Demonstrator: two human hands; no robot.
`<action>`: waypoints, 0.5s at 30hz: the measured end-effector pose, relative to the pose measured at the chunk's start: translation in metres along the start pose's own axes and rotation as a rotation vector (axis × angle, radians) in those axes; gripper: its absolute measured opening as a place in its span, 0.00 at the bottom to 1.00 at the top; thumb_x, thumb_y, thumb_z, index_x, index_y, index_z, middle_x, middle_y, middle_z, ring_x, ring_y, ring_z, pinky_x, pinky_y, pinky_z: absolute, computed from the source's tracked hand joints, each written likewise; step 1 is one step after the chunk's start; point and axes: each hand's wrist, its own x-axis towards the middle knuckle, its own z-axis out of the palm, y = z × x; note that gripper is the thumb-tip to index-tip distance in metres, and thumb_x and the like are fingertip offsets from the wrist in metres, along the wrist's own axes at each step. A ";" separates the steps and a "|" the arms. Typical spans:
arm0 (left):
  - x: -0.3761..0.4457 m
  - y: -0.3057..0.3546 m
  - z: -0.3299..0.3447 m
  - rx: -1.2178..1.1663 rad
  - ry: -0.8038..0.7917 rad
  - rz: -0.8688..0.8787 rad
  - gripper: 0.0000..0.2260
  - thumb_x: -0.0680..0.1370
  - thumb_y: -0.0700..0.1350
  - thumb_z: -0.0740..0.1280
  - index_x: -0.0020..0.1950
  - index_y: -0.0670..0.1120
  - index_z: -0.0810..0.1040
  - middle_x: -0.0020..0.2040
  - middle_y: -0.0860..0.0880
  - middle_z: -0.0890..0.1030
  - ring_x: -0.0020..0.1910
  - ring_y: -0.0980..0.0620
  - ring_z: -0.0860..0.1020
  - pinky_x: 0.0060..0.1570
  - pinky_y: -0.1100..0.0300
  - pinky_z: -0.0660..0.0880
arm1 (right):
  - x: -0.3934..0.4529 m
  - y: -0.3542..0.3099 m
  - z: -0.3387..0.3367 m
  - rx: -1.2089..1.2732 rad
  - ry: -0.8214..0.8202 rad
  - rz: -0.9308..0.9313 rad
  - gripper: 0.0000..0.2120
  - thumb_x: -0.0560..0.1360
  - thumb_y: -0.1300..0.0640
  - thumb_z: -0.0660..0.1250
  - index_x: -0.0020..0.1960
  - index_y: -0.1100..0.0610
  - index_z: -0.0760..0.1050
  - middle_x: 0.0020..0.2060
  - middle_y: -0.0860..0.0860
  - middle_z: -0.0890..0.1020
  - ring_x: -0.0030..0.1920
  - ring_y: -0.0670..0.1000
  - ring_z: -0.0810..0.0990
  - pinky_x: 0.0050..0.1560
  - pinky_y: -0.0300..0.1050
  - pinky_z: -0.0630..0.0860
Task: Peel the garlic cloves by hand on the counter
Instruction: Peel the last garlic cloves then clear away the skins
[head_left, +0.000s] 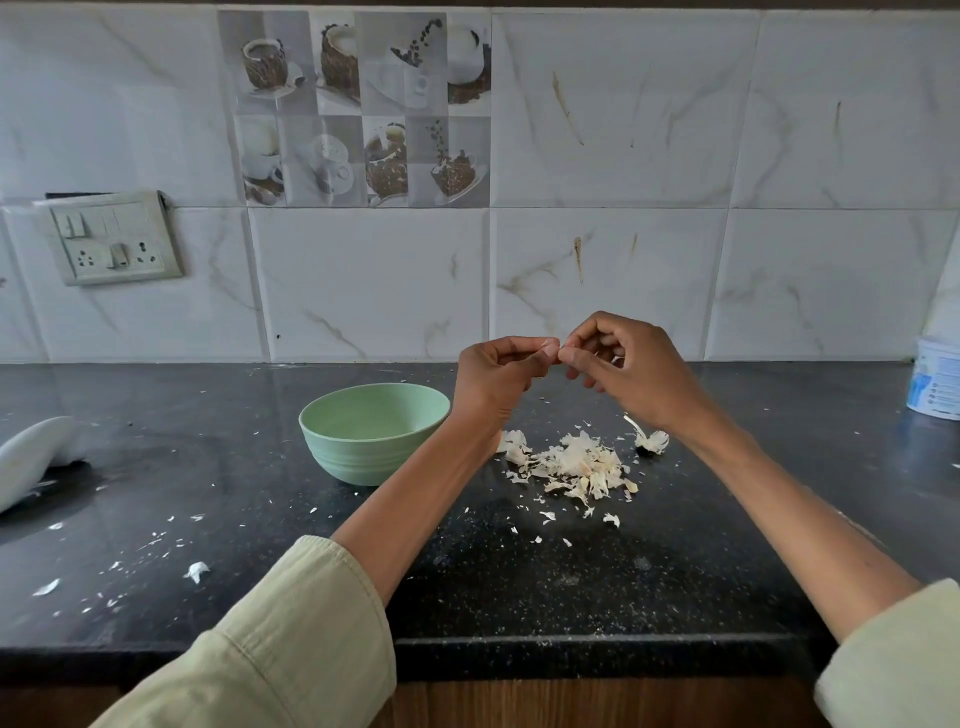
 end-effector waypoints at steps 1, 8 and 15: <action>-0.001 0.000 0.001 0.029 -0.009 0.021 0.08 0.77 0.42 0.78 0.53 0.41 0.88 0.40 0.46 0.85 0.40 0.54 0.77 0.41 0.64 0.73 | 0.000 0.000 0.000 0.007 0.015 -0.011 0.09 0.78 0.50 0.76 0.50 0.55 0.82 0.39 0.49 0.87 0.38 0.47 0.86 0.41 0.40 0.83; -0.006 0.002 0.003 0.116 -0.029 0.126 0.09 0.78 0.49 0.77 0.52 0.43 0.87 0.44 0.44 0.88 0.42 0.54 0.84 0.45 0.62 0.78 | 0.002 0.004 -0.004 0.095 0.057 -0.033 0.08 0.76 0.54 0.77 0.49 0.58 0.84 0.39 0.50 0.88 0.40 0.49 0.88 0.44 0.44 0.85; -0.003 0.000 0.002 0.182 0.024 0.204 0.06 0.79 0.44 0.76 0.48 0.41 0.87 0.39 0.44 0.88 0.39 0.54 0.84 0.42 0.64 0.78 | 0.003 0.004 -0.001 0.185 0.011 -0.033 0.09 0.75 0.57 0.79 0.49 0.61 0.85 0.40 0.53 0.88 0.41 0.55 0.88 0.46 0.48 0.86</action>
